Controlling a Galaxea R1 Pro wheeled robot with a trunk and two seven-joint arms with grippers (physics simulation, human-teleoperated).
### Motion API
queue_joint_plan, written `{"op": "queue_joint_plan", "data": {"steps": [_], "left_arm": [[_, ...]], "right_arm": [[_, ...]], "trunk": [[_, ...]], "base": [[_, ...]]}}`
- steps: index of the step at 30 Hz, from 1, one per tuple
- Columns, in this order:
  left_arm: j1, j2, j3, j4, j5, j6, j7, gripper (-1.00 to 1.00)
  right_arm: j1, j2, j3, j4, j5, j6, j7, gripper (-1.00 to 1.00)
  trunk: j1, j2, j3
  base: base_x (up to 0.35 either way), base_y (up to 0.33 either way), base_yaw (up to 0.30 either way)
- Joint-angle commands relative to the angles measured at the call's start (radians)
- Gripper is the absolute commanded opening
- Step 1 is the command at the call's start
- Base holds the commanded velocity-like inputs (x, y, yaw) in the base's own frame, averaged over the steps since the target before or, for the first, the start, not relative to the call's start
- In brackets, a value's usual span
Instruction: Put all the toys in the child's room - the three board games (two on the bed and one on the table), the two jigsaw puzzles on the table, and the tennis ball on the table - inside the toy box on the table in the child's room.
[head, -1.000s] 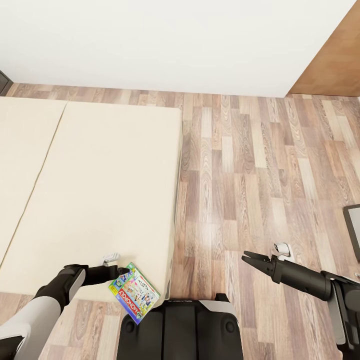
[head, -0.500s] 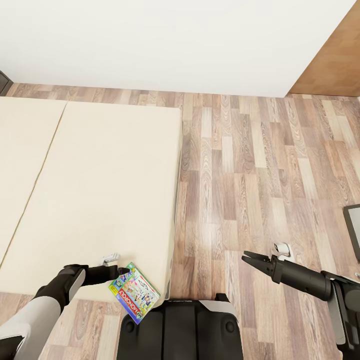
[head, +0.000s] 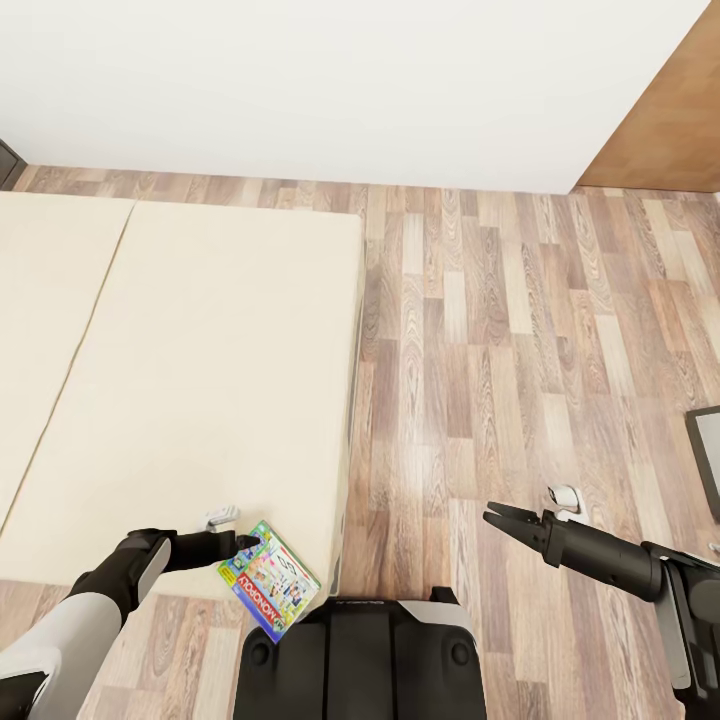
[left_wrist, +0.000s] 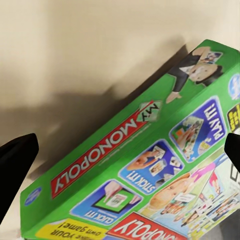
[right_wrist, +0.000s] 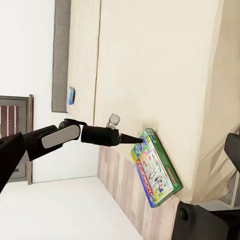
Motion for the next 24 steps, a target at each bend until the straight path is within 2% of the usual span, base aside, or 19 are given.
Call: {"op": "queue_joint_plan", "data": {"steps": [1, 24], "left_arm": [[0.000, 0.000, 0.004, 0.000, -0.006, 0.007, -0.001, 1.00], [0.000, 0.000, 0.004, 0.000, -0.006, 0.007, -0.001, 1.00]], "right_arm": [[0.000, 0.000, 0.000, 0.000, -0.002, 0.010, 0.002, 1.00], [0.000, 0.001, 0.000, 0.000, -0.002, 0.010, 0.002, 1.00]], "trunk": [[0.001, -0.001, 0.000], [0.001, -0.001, 0.027]], "base": [[-0.007, 0.000, 0.000], [-0.001, 0.000, 0.000]]}}
